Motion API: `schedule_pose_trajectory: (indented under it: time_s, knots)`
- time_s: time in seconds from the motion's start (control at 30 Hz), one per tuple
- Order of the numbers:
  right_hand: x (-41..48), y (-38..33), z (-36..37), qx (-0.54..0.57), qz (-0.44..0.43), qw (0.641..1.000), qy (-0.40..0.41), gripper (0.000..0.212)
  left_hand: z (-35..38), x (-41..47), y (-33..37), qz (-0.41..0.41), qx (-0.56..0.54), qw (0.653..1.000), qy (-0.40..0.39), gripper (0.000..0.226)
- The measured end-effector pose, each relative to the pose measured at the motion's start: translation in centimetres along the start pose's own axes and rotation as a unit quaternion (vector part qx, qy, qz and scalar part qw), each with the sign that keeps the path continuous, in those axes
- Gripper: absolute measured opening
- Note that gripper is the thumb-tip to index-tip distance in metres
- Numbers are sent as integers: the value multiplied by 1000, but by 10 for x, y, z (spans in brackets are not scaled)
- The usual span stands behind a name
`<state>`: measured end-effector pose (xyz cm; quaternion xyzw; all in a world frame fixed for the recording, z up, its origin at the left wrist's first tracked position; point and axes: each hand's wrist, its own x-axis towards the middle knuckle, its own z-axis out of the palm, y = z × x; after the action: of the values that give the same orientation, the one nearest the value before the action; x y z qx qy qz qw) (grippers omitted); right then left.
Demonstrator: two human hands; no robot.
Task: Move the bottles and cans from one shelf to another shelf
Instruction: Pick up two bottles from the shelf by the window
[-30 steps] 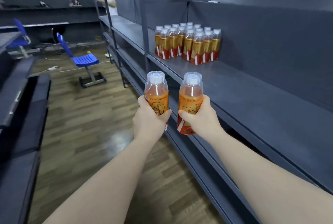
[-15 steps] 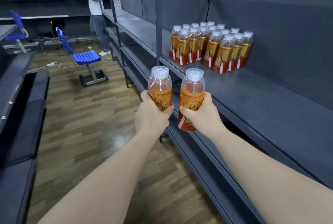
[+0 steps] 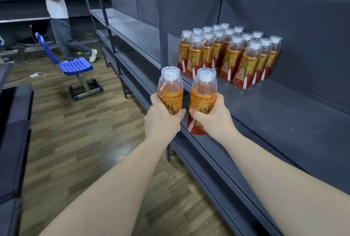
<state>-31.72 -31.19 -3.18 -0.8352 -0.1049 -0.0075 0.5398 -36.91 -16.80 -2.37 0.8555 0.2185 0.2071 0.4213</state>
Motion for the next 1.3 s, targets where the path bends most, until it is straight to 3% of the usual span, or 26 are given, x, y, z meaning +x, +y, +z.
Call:
schedule_pose_trajectory:
  time_s: [0.43, 0.83, 1.3]
  knots:
    - [136, 31, -33, -2, 24, 996, 91, 73, 88, 123, 44, 47, -3, 998, -35, 72]
    - [172, 51, -59, -34, 100, 963, 249, 75, 168, 191, 72, 173, -39, 969, -174, 76]
    - [194, 57, -30, -43, 161, 913, 372, 71, 210, 249, 66, 215, -58, 930, -293, 85]
